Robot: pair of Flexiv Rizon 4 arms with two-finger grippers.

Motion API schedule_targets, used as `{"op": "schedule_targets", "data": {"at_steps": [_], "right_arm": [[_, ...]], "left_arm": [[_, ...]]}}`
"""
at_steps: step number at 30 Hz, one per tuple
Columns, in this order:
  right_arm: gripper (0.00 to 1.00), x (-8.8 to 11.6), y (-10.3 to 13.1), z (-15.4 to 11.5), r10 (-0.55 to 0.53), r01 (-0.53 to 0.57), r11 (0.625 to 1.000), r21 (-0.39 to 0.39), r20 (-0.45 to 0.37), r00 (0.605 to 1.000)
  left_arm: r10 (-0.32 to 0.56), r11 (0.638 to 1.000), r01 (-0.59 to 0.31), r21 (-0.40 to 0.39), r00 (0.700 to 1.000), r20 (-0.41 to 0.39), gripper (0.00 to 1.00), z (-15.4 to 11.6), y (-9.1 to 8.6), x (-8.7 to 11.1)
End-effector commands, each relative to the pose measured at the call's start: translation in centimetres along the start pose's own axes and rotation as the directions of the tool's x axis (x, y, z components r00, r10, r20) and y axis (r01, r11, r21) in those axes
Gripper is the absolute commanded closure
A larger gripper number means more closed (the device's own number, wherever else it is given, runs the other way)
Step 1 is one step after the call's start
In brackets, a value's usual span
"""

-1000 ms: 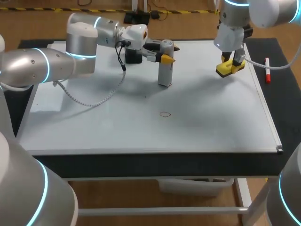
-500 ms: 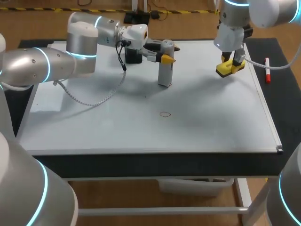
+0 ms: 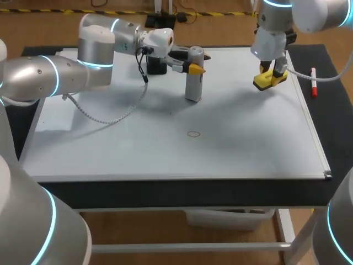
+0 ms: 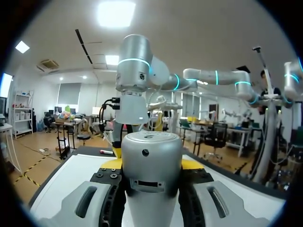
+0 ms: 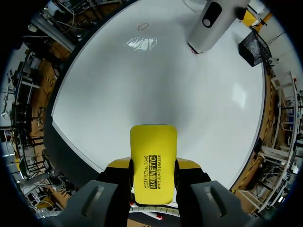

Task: Pick up the inspection probe, press it on each red-marked spot on the whiteboard one by one, put down the probe, pick up the eraser, and wipe off all the red marks.

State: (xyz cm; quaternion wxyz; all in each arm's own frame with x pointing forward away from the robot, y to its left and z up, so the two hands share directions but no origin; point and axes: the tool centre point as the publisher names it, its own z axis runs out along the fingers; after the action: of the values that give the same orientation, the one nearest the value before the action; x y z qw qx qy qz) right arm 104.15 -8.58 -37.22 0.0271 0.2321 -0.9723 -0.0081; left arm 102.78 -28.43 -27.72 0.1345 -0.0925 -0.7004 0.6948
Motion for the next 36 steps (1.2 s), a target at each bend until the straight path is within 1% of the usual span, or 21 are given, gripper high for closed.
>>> {"op": "schedule_targets", "data": {"at_steps": [1, 10, 14, 18, 20, 23, 27, 36], "right_arm": [[1.00, -0.1, -0.1, -0.1, -0.001, 0.001, 1.000, 0.002, -0.004, 1.000], [1.00, -0.1, -0.1, -0.1, -0.001, 0.001, 1.000, 0.002, -0.004, 1.000], [1.00, -0.1, -0.1, -0.1, -0.001, 0.001, 1.000, 0.002, -0.004, 1.000], [1.00, -0.1, -0.1, -0.1, -0.001, 0.001, 1.000, 0.002, -0.004, 1.000], [1.00, -0.1, -0.1, -0.1, -0.001, 0.001, 1.000, 0.002, -0.004, 1.000], [1.00, -0.1, -0.1, -0.1, -0.001, 0.001, 1.000, 0.002, -0.004, 1.000], [1.00, -0.1, -0.1, -0.1, -0.001, 0.001, 1.000, 0.002, -0.004, 1.000], [1.00, -0.1, -0.1, -0.1, -0.001, 0.001, 1.000, 0.002, -0.004, 1.000]], "left_arm": [[-0.001, 1.000, 0.001, 0.001, 1.000, -0.005, 1.00, -0.1, 0.3, -0.2], [0.009, 1.000, -0.009, -0.002, 1.000, -0.002, 1.00, -0.3, -0.3, -0.3], [0.005, 1.000, -0.005, -0.011, 1.000, 0.029, 1.00, -0.7, -1.0, -0.3], [0.009, 1.000, -0.008, -0.016, 0.998, 0.066, 1.00, -1.9, -2.0, -0.3], [0.011, 1.000, -0.011, -0.010, 0.997, 0.080, 1.00, -2.7, -2.5, -0.4], [0.033, 0.999, -0.031, -0.024, 0.994, 0.103, 1.00, -4.0, -3.1, -0.3], [0.049, 0.999, -0.046, -0.025, 0.988, 0.144, 1.00, -6.2, -3.8, -0.4], [0.058, 0.998, -0.055, -0.018, 0.961, 0.271, 1.00, -12.3, -4.1, -0.8]]}}
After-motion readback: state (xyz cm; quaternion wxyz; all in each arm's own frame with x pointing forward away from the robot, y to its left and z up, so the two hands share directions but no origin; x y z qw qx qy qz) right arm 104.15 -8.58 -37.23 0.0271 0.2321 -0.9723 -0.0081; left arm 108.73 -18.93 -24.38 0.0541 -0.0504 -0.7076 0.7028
